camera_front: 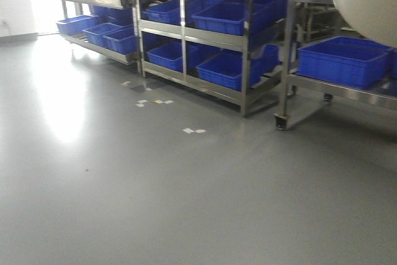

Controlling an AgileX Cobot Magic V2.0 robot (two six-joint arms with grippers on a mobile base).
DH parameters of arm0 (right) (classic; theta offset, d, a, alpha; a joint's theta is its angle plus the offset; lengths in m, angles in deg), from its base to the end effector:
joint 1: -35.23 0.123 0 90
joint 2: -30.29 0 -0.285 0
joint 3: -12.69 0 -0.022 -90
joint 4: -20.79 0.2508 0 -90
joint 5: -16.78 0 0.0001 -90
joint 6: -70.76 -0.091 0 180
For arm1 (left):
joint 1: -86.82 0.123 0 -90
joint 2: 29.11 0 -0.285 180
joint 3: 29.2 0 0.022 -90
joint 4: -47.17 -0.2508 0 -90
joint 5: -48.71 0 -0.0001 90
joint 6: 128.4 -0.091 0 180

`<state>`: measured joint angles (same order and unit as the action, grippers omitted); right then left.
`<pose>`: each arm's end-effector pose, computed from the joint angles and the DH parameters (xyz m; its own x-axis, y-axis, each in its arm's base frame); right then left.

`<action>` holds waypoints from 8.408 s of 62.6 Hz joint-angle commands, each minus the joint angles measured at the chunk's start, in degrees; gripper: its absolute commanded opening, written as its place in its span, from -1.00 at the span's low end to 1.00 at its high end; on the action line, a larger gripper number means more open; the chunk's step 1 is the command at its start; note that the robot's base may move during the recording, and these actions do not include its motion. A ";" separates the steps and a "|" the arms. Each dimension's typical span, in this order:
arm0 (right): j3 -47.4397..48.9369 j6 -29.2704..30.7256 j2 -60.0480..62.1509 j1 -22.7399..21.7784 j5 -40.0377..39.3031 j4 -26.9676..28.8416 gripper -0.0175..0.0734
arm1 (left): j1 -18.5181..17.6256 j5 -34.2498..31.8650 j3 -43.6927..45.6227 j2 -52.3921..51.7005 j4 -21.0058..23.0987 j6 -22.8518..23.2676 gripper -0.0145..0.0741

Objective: Move white bin to right shelf second layer
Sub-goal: 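Drive the base away from the table holding the bin in the right gripper, then drive the base across the room toward the roller shelf rack, then position the base at the rack, bin held above the second-layer rollers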

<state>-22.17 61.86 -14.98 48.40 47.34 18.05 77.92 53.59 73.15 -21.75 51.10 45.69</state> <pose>0.1250 0.0270 0.3579 -0.3647 0.0316 -0.9306 -0.1652 0.9814 0.0981 0.0555 -0.0092 0.2033 0.0077 0.0340 -0.9994 0.1603 0.9865 0.0348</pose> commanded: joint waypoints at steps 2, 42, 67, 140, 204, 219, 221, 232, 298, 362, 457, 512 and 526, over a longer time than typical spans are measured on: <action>1.89 -0.23 -0.02 -0.39 -5.85 -0.29 -0.49 | -0.21 -4.89 -2.11 -0.80 0.31 0.20 -0.48; 1.89 -0.23 -0.02 -0.39 -5.85 -0.29 -0.49 | -0.21 -4.89 -2.11 -0.80 0.31 0.20 -0.48; 1.89 -0.23 -0.02 -0.39 -5.83 -0.29 -0.49 | -0.21 -4.89 -2.11 -0.80 0.31 0.20 -0.48; 1.89 -0.23 -0.02 -0.39 -5.76 -0.29 -0.49 | -0.21 -4.89 -2.11 -0.80 0.31 0.20 -0.48; 1.89 -0.23 -0.07 -0.39 -5.82 -0.29 -0.49 | -0.21 -4.89 -2.11 -0.80 0.31 0.20 -0.48; 1.89 -0.23 -0.12 -0.39 -5.82 -0.29 -0.49 | -0.21 -4.89 -2.11 -0.80 0.31 0.20 -0.48; 1.89 -0.23 -0.12 -0.39 -5.82 -0.29 -0.49 | -0.21 -4.89 -2.11 -0.80 0.31 0.20 -0.48; 1.89 -0.23 -0.12 -0.39 -5.82 -0.29 -0.49 | -0.21 -4.89 -2.11 -0.80 0.31 0.20 -0.48; 1.89 -0.23 -0.12 -0.39 -5.85 -0.29 -0.49 | -0.21 -4.89 -2.11 -0.80 0.31 0.20 -0.48; 1.89 -0.23 -0.12 -0.39 -5.83 -0.29 -0.49 | -0.21 -4.89 -2.11 -0.80 0.31 0.20 -0.48; 1.89 -0.23 -0.12 -0.39 -5.85 -0.29 -0.49 | -0.21 -4.89 -2.11 -0.80 0.31 0.20 -0.48; 1.89 -0.23 -0.12 -0.39 -5.85 -0.29 -0.49 | -0.21 -4.89 -2.11 -0.80 0.31 0.20 -0.48; 1.89 -0.23 -0.12 -0.39 -5.85 -0.29 -0.49 | -0.21 -4.89 -2.11 -0.80 0.31 0.20 -0.48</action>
<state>-22.17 61.73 -15.07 48.40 47.24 18.05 77.92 53.59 73.15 -21.75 51.10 45.69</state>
